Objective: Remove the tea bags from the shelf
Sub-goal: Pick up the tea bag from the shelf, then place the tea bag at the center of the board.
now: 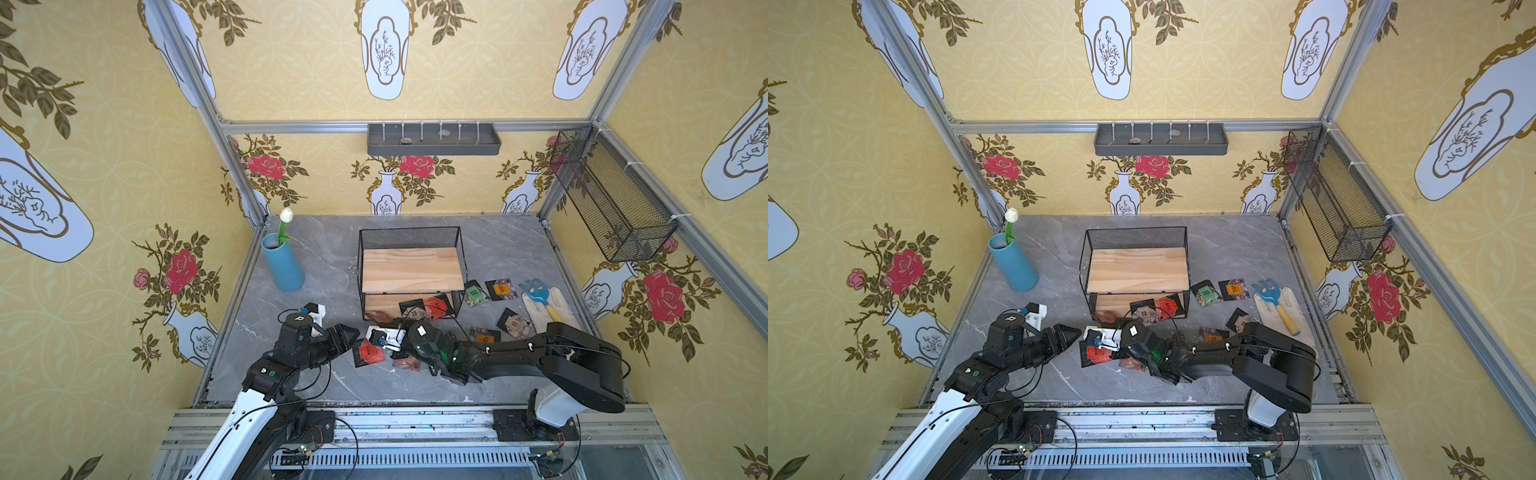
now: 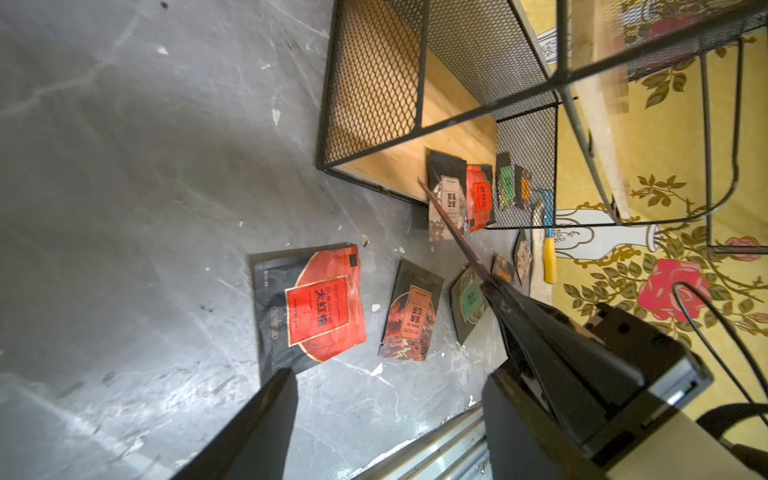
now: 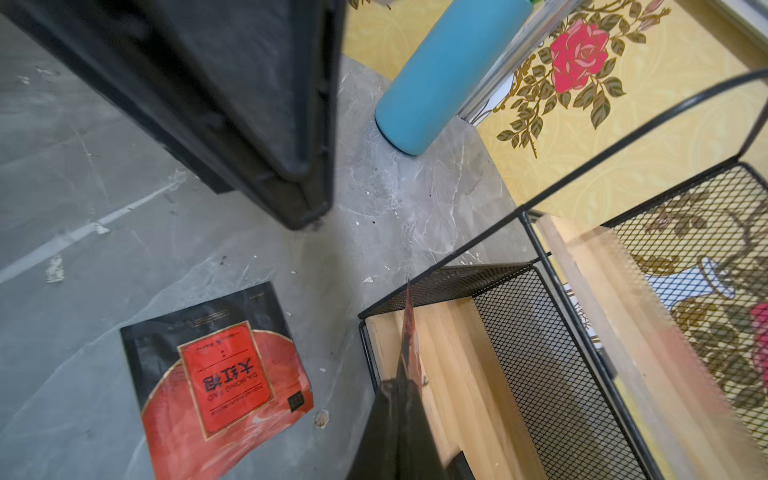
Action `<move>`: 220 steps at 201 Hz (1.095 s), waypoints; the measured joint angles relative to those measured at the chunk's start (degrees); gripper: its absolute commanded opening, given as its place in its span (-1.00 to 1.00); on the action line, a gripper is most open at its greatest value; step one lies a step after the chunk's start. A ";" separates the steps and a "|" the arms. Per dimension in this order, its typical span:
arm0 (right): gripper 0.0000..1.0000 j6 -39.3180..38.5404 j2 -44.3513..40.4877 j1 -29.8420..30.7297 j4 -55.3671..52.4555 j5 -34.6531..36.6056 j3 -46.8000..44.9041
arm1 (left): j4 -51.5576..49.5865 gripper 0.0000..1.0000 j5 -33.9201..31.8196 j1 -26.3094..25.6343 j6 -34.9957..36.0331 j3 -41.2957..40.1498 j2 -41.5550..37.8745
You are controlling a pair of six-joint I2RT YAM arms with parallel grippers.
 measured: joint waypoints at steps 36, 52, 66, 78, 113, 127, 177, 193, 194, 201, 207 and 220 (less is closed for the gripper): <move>-0.96 -0.39 -2.64 4.57 -0.07 3.67 -0.85 | 4.13 0.62 3.93 -0.02 -2.32 -1.53 0.00; -0.96 -0.44 -3.17 6.40 -0.04 5.31 -0.87 | 5.33 0.60 4.85 -0.17 -3.28 -1.88 0.00; -0.96 -0.66 -3.26 7.74 0.04 6.32 -0.87 | 6.60 0.57 5.64 -0.31 -4.35 -2.10 0.00; -0.96 -0.96 -3.26 8.70 0.09 7.26 -0.87 | 7.23 0.53 5.90 -0.68 -4.68 -2.27 0.09; -0.96 -1.49 -2.93 10.47 0.22 8.72 -0.87 | 9.03 0.37 6.27 -1.14 -5.86 -2.91 0.61; -0.96 -1.79 -2.93 11.06 0.42 9.22 -0.87 | 9.40 0.23 6.29 -1.16 -6.08 -3.02 1.03; -0.95 -3.02 -2.91 12.33 0.50 9.90 -0.81 | 10.91 -0.28 6.69 -1.20 -6.08 -3.06 2.51; -0.95 -3.04 -2.91 12.44 0.50 9.99 -0.81 | 11.28 -0.46 6.80 -1.20 -6.12 -3.10 3.02; -0.95 -3.06 -2.91 12.46 0.50 9.99 -0.81 | 11.30 -0.46 6.80 -1.20 -6.10 -3.10 3.04; -0.94 -3.23 -2.91 12.57 0.50 9.99 -0.81 | 11.32 -0.51 6.86 -1.20 -6.08 -3.10 3.28; -0.94 -3.26 -2.91 12.72 0.48 10.03 -0.81 | 11.37 -0.60 6.91 -1.20 -6.08 -3.10 3.45; -0.92 -3.26 -2.91 12.96 0.35 10.03 -0.81 | 11.67 -0.76 6.95 -1.20 -6.08 -3.10 3.67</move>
